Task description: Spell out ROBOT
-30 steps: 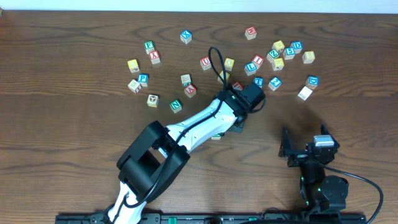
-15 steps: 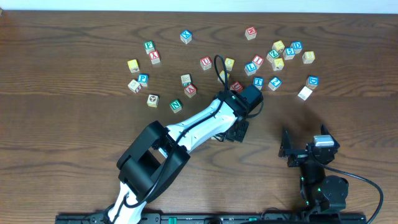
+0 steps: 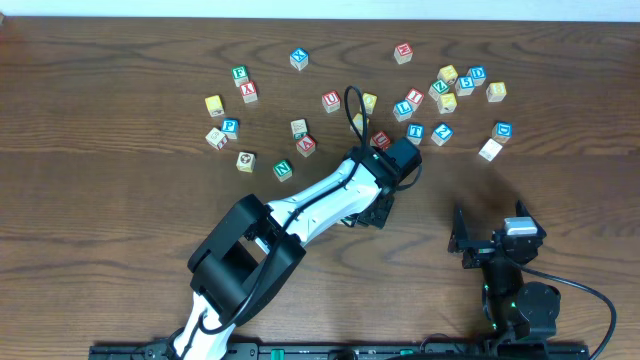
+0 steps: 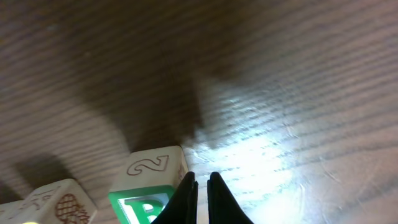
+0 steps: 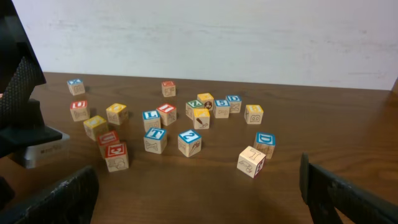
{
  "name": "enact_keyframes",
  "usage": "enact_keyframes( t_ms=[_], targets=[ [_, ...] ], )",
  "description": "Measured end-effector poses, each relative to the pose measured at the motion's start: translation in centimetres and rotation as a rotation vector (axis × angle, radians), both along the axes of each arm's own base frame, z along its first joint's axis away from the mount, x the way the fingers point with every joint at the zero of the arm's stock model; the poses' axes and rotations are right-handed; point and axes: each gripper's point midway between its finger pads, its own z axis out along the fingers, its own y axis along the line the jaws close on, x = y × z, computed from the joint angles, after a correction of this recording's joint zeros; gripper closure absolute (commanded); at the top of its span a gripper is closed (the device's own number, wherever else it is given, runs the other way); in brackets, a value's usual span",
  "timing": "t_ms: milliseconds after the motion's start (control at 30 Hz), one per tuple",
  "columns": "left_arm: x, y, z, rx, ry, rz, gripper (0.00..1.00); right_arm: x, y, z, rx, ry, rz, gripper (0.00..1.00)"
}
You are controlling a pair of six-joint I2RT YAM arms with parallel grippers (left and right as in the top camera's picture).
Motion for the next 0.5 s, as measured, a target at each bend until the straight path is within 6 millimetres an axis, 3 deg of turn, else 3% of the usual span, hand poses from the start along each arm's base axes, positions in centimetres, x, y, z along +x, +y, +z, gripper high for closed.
enact_keyframes(
  t_ms=[500],
  targets=[
    [0.36,0.78,0.03,0.038,-0.025,0.029,0.92,0.00,0.00,-0.01,0.000,0.000,0.000,0.01]
  ],
)
